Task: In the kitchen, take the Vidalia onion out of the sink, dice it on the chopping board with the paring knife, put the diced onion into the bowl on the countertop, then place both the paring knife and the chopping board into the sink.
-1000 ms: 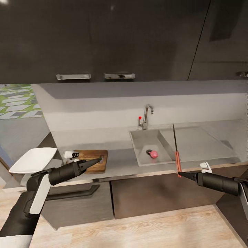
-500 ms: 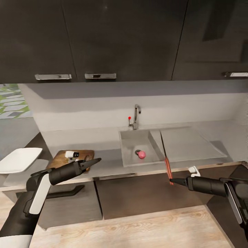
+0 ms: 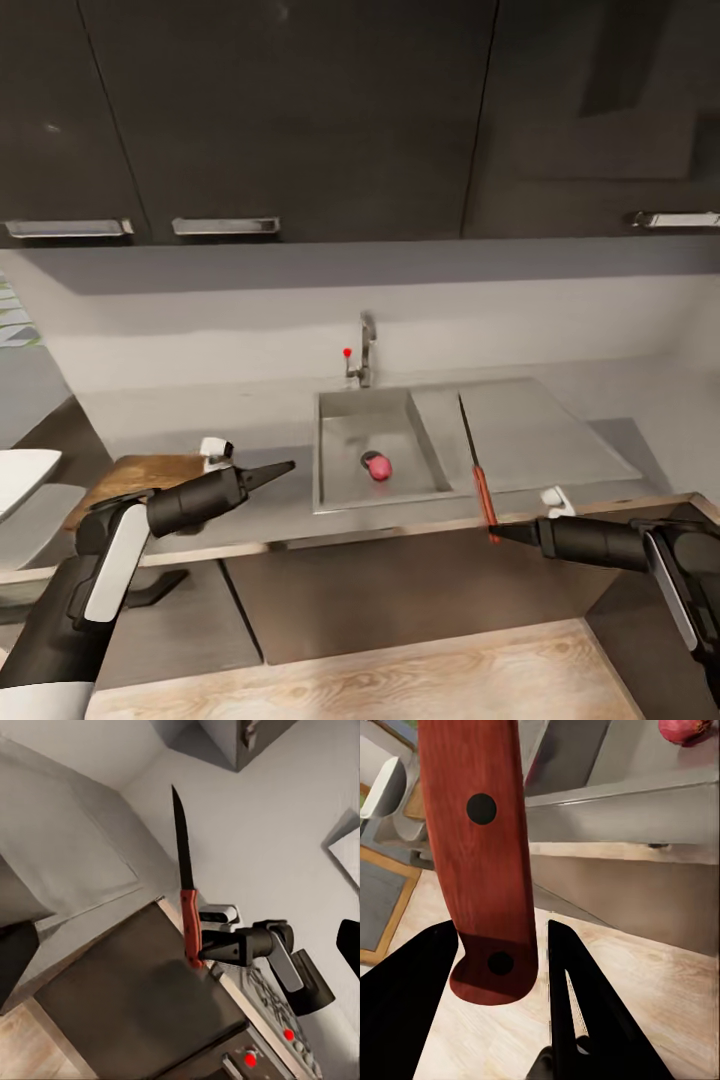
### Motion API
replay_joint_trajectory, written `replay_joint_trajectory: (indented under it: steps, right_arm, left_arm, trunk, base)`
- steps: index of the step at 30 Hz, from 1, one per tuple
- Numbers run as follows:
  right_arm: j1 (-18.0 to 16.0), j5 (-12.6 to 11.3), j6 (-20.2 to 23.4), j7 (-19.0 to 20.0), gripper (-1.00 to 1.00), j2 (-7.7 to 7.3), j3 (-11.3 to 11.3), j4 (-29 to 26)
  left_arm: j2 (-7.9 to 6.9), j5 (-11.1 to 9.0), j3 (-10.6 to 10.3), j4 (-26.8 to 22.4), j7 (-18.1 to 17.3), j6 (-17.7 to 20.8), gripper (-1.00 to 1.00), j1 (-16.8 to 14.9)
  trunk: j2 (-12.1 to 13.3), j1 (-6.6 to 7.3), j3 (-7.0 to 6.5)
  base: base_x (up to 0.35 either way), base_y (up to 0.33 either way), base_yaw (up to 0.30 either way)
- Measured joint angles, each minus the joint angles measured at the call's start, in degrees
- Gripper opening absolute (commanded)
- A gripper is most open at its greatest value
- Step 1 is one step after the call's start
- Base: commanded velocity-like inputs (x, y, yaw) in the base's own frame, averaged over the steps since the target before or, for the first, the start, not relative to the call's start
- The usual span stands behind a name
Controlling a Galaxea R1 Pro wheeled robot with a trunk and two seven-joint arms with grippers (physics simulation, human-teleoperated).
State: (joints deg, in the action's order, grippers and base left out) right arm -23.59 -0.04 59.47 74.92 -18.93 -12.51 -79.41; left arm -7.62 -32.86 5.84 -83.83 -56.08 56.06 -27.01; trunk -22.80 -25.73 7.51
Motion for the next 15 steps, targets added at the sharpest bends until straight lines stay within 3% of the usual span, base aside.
replay_joint_trajectory:
  steps: [6, 12, 13, 15]
  right_arm:
    - [-0.05, 0.38, -3.86, -0.81, -1.0, 0.79, -0.39, -0.13]
    - [-0.03, 0.32, -5.91, -0.93, -1.0, 0.91, -0.69, -0.25]
    - [-0.01, 0.18, -5.98, -0.91, -1.0, 0.92, -0.78, -1.08]
    - [0.0, 0.05, -6.0, -0.89, -1.0, 0.92, -0.84, -1.82]
  left_arm:
    - [-0.03, -0.07, 3.31, 0.0, 2.55, 1.15, 1.0, 0.0]
    - [0.23, 0.46, 3.57, -0.05, 4.81, 1.68, 1.0, 0.0]
    - [0.33, 0.13, 3.49, -0.12, 7.7, 1.69, 1.0, 0.0]
    - [0.4, -0.05, 3.44, -0.17, 9.02, 1.72, 1.0, 0.0]
  trunk:
    - [0.0, 0.0, 0.0]
    - [0.0, 0.0, 0.0]
    - [0.0, 0.0, 0.0]
    - [0.0, -0.01, 0.0]
  base:
    - [0.242, -0.262, 0.0]
    - [0.217, -0.281, 0.0]
    - [0.184, -0.301, 0.0]
    - [0.173, -0.308, 0.027]
